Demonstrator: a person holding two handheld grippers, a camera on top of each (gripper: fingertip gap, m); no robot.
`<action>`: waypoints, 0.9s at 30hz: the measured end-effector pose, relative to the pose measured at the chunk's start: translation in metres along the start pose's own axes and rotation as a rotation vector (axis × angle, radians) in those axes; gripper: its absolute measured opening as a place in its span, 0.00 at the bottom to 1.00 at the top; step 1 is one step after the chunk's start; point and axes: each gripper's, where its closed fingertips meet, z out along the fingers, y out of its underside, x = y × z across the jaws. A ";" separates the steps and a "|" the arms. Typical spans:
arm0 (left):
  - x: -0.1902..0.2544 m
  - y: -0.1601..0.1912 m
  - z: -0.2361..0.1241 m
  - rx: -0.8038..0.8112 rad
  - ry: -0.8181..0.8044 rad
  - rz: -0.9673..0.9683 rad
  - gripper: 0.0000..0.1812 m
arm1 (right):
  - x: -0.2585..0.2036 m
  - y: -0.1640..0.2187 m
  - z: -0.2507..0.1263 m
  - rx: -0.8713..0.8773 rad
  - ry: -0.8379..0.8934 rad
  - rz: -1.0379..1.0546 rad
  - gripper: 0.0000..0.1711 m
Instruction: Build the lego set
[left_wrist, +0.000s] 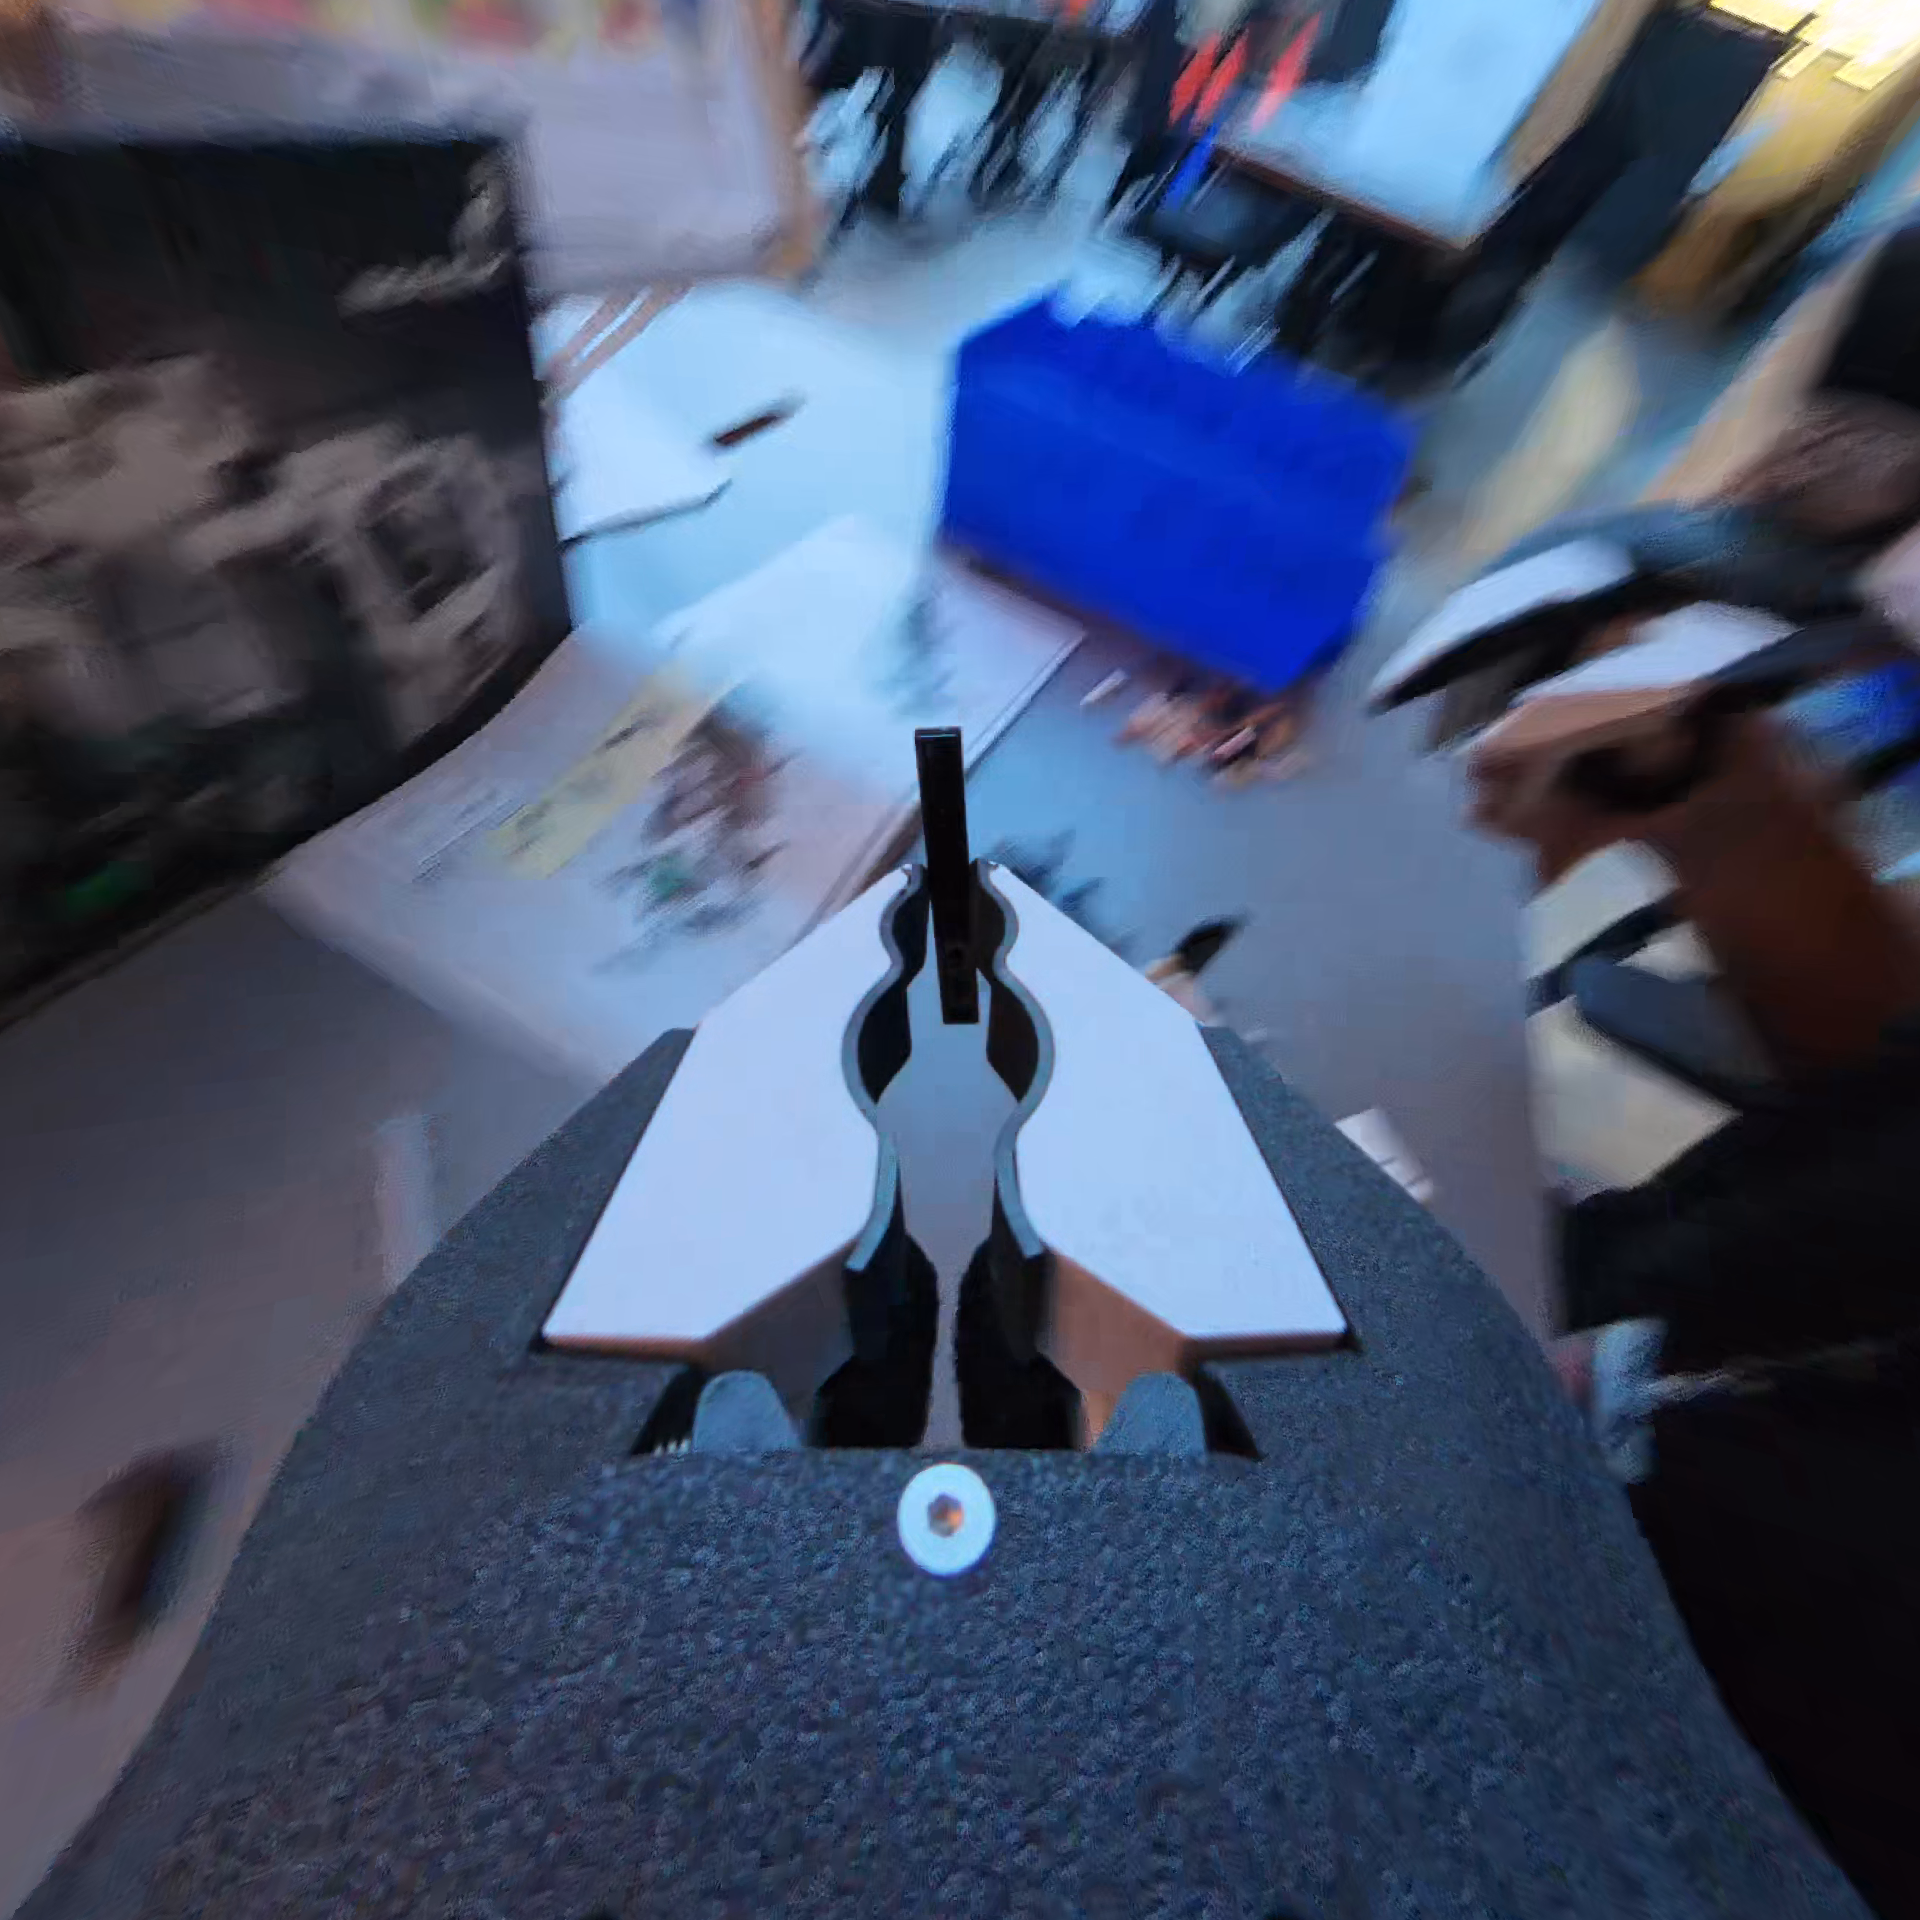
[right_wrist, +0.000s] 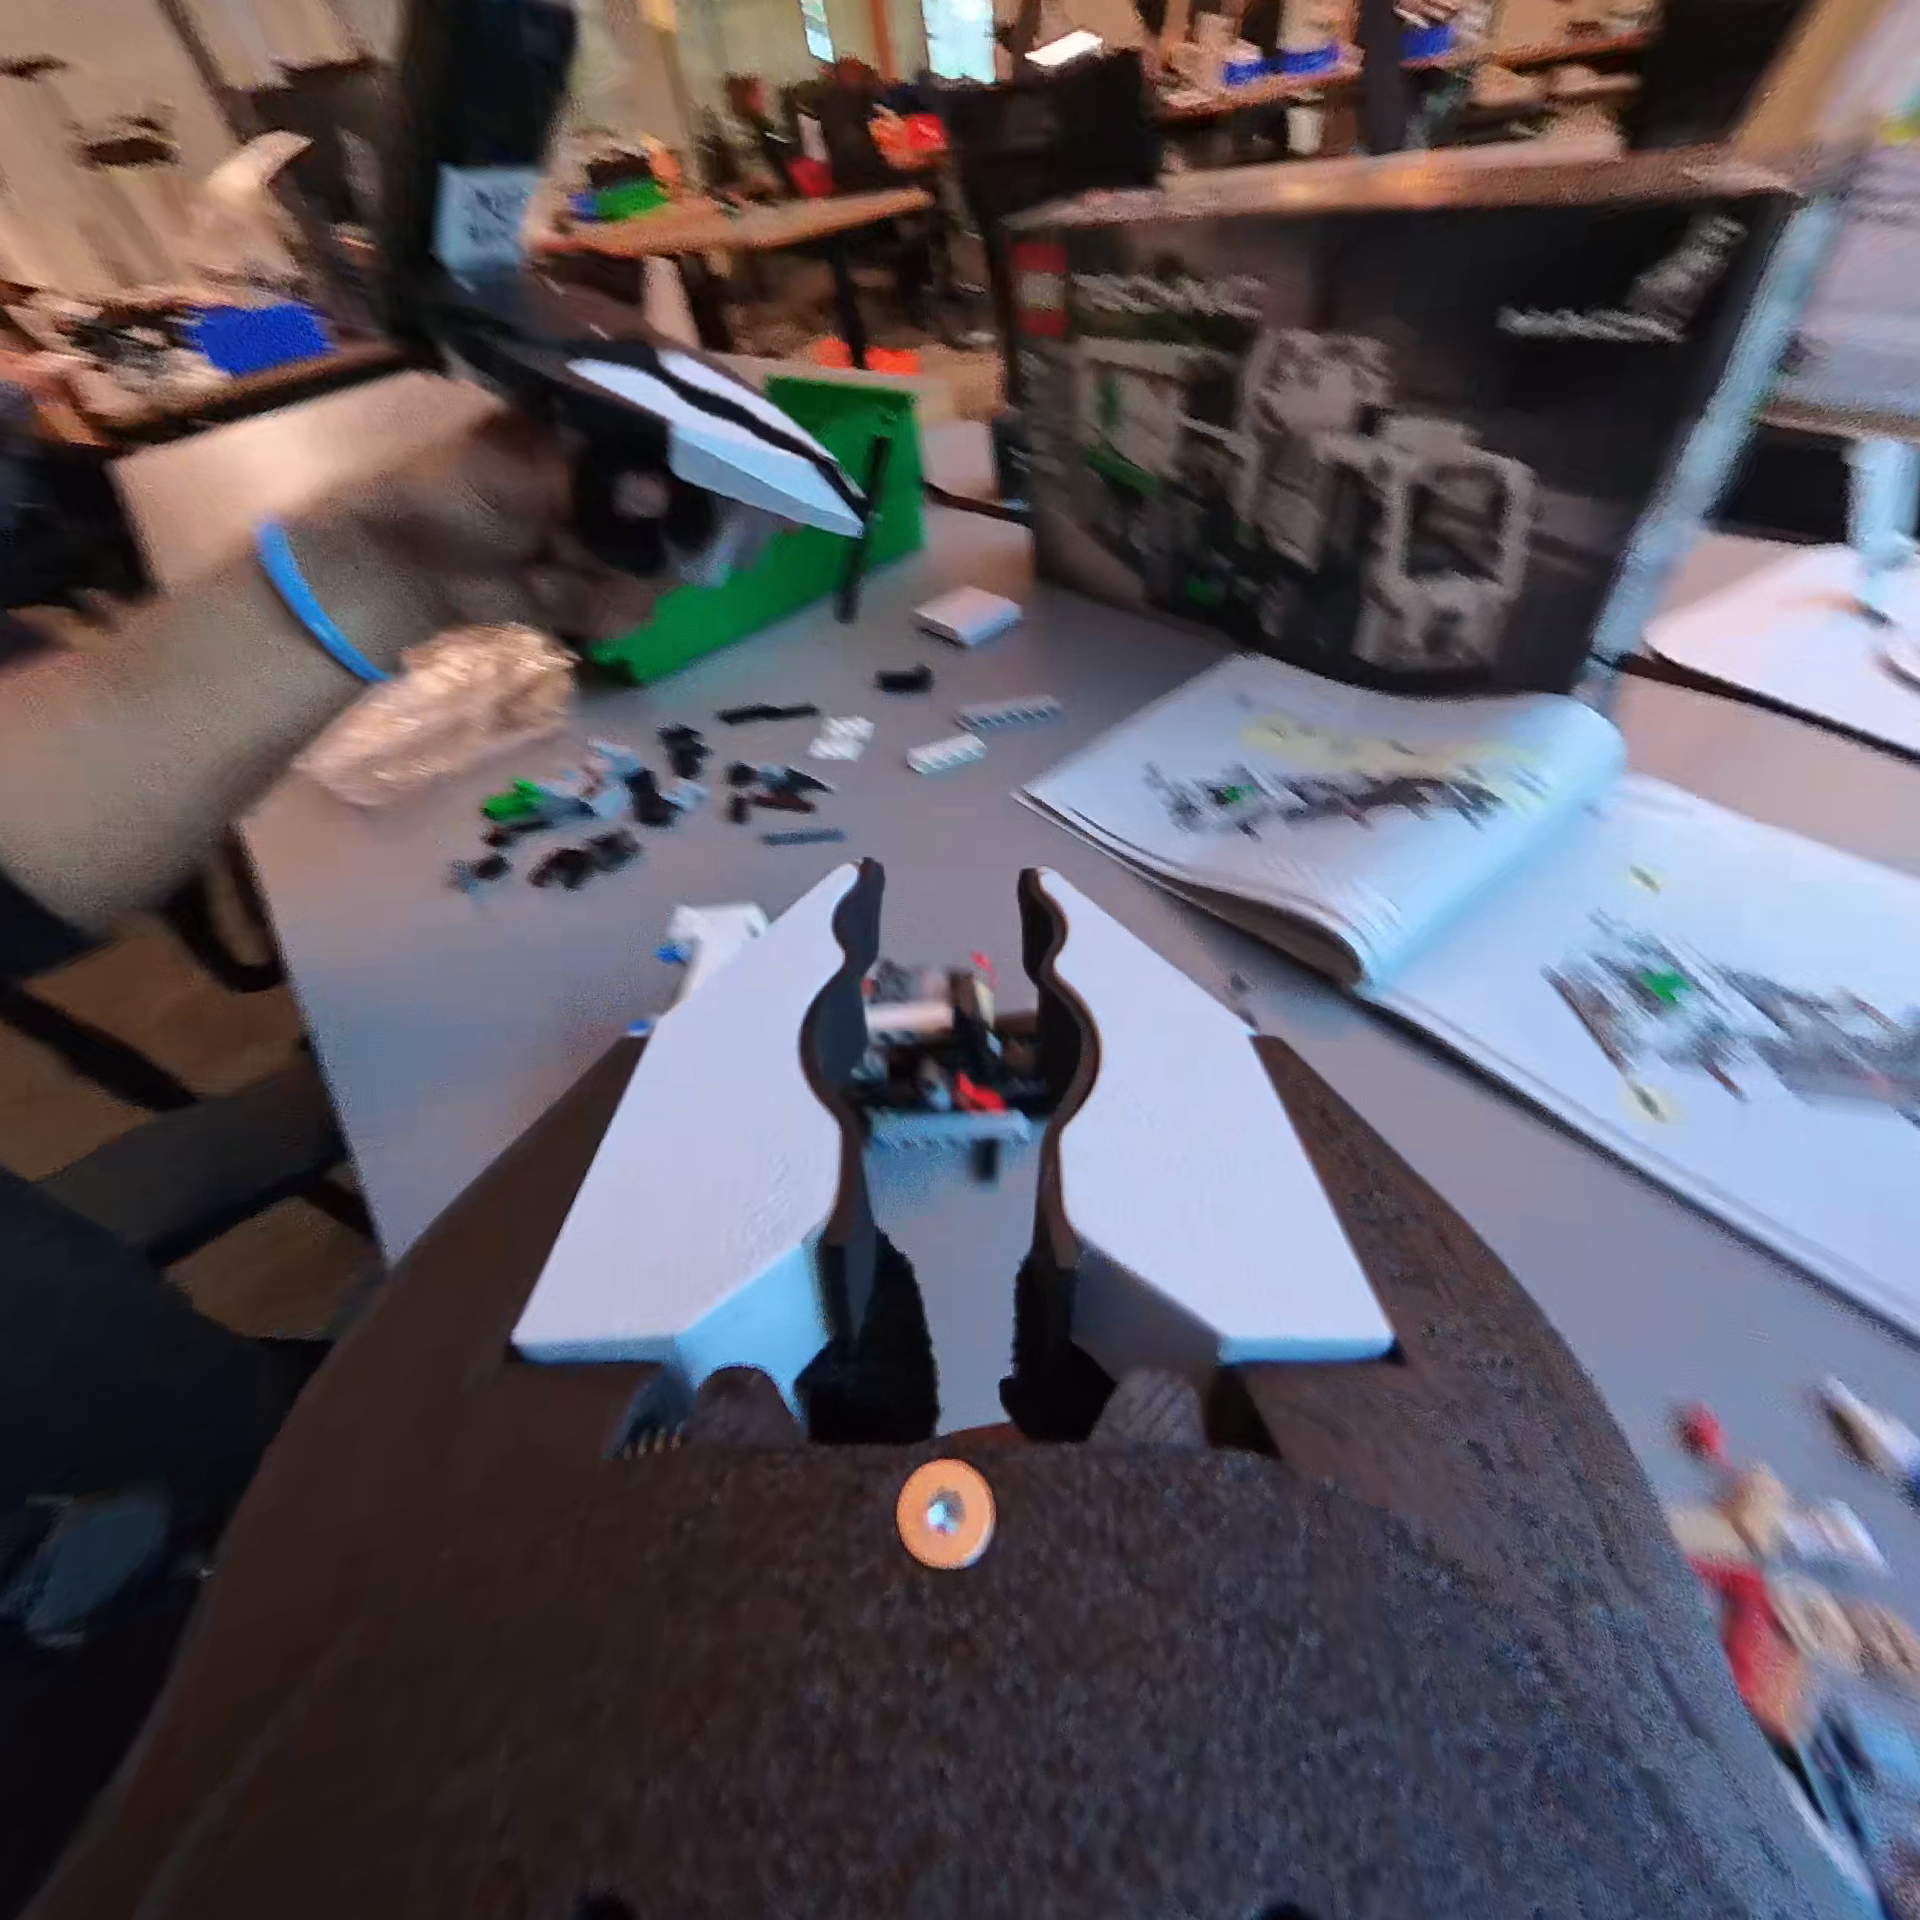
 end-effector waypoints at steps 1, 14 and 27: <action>0.027 -0.012 0.007 0.094 0.093 -0.014 0.04 | -0.009 -0.007 0.009 0.011 -0.058 -0.001 0.15; 0.168 -0.046 0.035 0.419 0.603 0.013 0.04 | -0.057 -0.043 0.007 0.050 -0.478 -0.050 0.12; 0.173 -0.017 0.054 0.324 0.563 -0.007 0.11 | -0.046 -0.008 -0.009 -0.075 -0.420 -0.088 0.04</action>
